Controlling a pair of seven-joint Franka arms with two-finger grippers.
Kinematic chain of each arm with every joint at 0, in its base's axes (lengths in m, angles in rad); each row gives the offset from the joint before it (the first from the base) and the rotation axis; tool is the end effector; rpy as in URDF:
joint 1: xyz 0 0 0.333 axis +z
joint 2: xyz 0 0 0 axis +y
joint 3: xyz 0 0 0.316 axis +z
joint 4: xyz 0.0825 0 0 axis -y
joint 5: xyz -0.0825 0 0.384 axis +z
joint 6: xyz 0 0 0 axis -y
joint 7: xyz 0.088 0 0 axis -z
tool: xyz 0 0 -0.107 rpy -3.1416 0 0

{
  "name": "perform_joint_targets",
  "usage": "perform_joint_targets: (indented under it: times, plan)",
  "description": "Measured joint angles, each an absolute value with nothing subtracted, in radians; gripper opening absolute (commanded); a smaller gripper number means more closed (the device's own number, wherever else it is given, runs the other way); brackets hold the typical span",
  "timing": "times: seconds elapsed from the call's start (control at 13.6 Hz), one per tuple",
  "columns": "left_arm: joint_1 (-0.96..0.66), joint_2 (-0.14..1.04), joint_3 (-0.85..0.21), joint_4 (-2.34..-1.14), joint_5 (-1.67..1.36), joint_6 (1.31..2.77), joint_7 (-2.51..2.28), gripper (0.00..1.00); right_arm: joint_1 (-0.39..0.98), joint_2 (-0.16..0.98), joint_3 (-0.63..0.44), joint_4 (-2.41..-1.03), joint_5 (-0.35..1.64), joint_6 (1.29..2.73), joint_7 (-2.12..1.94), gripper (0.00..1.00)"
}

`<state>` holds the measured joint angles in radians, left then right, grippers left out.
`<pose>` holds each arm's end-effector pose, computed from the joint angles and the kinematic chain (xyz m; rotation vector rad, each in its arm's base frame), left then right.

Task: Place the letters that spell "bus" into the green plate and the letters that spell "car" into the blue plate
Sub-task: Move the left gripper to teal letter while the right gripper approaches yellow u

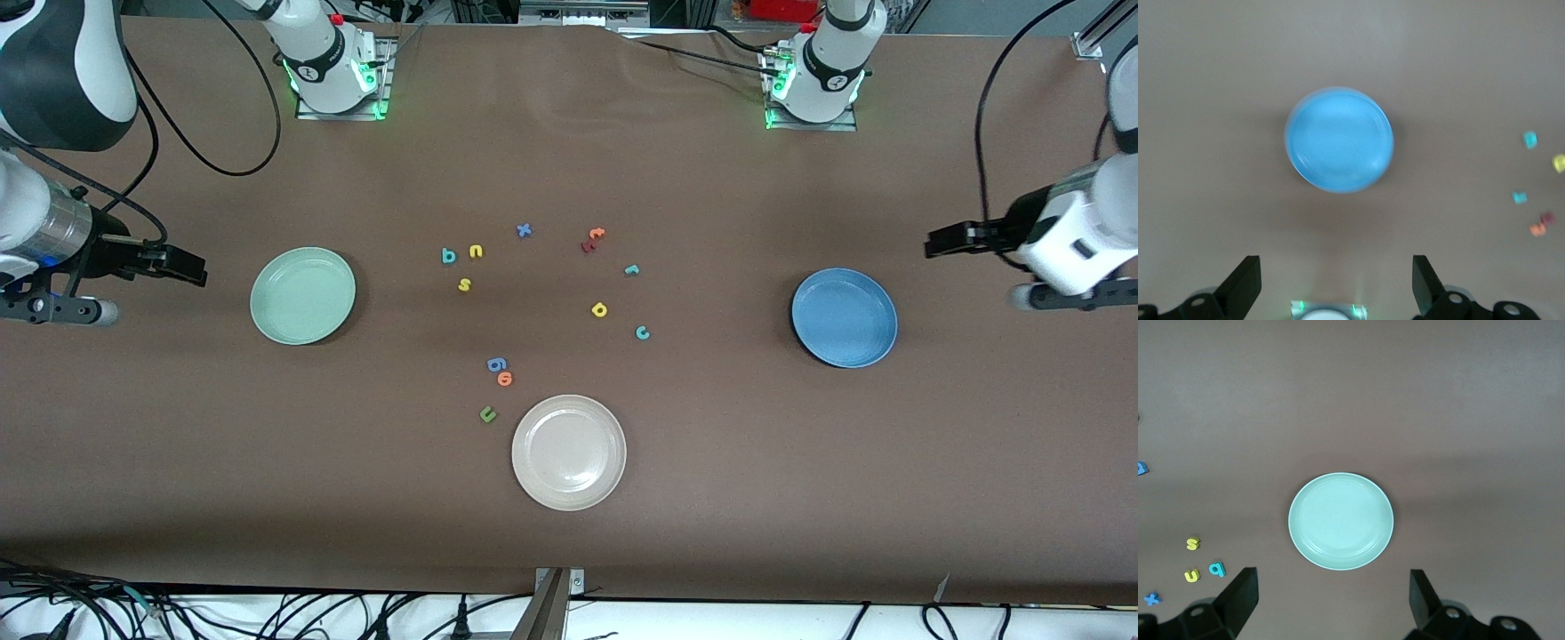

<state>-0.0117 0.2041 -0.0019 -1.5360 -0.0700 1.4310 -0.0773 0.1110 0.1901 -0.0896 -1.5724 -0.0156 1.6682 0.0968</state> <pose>0.5884 -0.0162 0.5139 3.0462 0.0986 -0.4793 0.6106 0.0157 0.5212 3.0984 -0.1121 -0.1419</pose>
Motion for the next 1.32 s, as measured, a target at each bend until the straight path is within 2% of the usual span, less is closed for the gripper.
perform_joint_targets:
  times: [0.51,0.88,1.32]
  plan:
    - [-0.113,0.297,-0.042,-1.531,-0.116,1.466,-0.073,1.0,0.112,0.191,-0.089,-1.572,-0.016,1.668,0.097,1.0]
    - [-0.308,0.386,-0.051,-1.551,-0.138,1.691,-0.272,1.0,0.164,0.204,-0.086,-1.574,-0.015,1.668,0.226,0.99]
    - [-0.536,0.42,-0.053,-1.743,-0.138,2.016,-0.641,1.0,0.347,0.269,-0.079,-1.585,-0.015,1.689,0.623,0.99]
